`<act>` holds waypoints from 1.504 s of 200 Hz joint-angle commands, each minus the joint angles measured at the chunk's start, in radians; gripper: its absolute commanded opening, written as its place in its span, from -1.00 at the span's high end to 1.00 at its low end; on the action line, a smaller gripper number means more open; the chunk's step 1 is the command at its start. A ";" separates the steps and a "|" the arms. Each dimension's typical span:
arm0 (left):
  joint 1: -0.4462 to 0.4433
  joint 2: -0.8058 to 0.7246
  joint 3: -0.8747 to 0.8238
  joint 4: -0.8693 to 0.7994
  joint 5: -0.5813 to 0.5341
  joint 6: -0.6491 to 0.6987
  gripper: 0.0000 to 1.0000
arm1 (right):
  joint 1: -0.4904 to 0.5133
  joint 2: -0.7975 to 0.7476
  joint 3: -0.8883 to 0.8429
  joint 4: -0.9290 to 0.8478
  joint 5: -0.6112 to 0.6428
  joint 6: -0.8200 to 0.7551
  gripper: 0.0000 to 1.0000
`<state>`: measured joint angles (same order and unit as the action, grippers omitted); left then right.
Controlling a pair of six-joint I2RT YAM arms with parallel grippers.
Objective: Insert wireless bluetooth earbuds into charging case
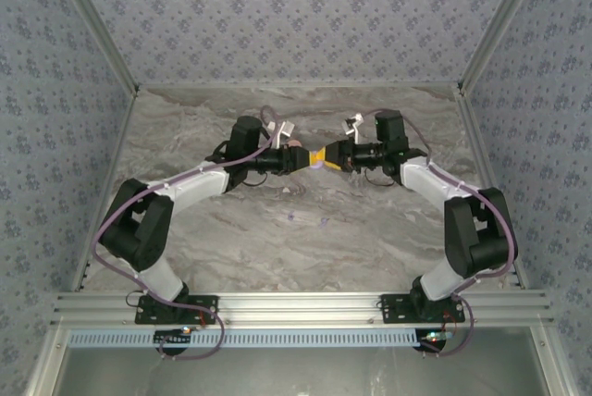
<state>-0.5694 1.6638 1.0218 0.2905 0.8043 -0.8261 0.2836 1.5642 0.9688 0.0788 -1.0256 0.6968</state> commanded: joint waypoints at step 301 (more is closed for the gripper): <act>-0.009 -0.201 0.056 -0.179 0.040 0.260 0.62 | 0.026 -0.170 0.170 -0.410 -0.020 -0.307 -0.11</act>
<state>-0.5842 1.5124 1.0382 0.1284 0.7948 -0.6281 0.2909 1.4151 1.0904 -0.2462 -0.9958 0.4820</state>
